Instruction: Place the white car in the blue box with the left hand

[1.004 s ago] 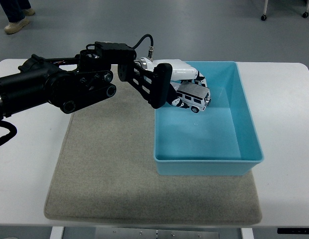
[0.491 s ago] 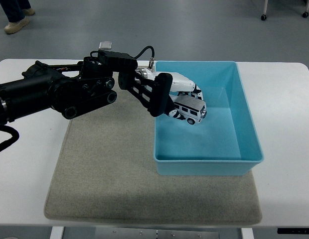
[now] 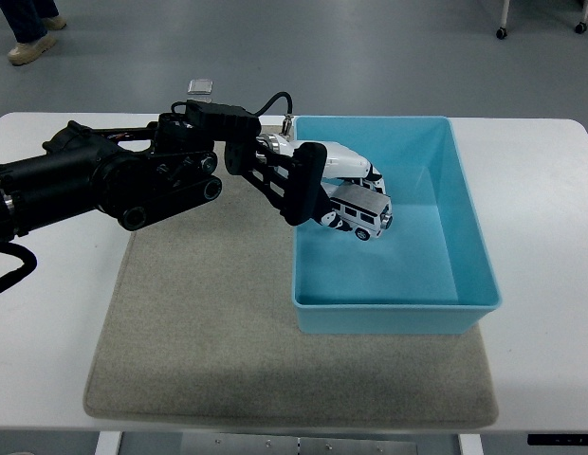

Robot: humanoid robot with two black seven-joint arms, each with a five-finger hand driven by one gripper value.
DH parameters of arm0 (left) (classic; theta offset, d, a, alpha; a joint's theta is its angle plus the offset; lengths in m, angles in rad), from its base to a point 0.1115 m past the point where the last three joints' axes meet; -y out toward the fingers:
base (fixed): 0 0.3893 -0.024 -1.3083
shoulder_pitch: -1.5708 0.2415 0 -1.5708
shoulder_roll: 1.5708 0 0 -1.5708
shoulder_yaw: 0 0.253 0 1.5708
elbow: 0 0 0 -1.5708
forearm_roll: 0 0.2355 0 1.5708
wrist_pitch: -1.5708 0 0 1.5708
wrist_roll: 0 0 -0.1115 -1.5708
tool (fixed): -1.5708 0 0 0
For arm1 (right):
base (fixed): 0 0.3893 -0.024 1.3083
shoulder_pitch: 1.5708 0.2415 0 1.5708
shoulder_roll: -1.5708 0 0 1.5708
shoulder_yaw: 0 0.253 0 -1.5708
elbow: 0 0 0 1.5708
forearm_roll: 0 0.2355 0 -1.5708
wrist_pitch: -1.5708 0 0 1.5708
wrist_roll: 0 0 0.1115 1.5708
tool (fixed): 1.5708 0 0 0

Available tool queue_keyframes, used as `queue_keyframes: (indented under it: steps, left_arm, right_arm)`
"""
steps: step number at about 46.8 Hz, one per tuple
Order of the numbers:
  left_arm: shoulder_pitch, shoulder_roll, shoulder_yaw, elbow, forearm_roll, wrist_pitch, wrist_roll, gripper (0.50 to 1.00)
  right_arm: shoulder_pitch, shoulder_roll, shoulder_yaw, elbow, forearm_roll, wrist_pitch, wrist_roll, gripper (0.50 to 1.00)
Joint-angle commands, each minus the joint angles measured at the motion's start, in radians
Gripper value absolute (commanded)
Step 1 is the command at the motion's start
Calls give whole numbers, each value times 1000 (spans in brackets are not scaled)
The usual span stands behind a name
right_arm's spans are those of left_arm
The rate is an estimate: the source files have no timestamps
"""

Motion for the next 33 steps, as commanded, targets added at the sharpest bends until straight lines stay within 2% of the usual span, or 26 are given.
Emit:
queue_keyframes:
  steps: [1,16,17,18,19,28,30,33]
  left_arm:
    - [4,1,0,4,-1,0,0,683]
    - [7,1,0,11,-1,4,0,698]
    - [7,1,0,11,-1,9,0,741]
    - [7,-1,0,15,-3,11,0,818]
    - [7,-1,-1,15,-8,11,0,863]
    - [7,-1,-1,15,-18,11,0,891]
    - [7,-1,-1,15,-18,11,0,932]
    - [7,-1,-1,15,-18,11,0,949]
  right_arm:
    - [0,0,0,0,0,0,0,936]
    - [0,0,0,0,0,0,0,936]
    - [0,0,0,0,0,0,0,936]
    - [0,0,0,0,0,0,0,936]
    - [0,0,0,0,0,0,0,936]
    - [0,0,0,0,0,0,0,936]
    - [0,0,0,0,0,0,0,936]
    - [0,0,0,0,0,0,0,936]
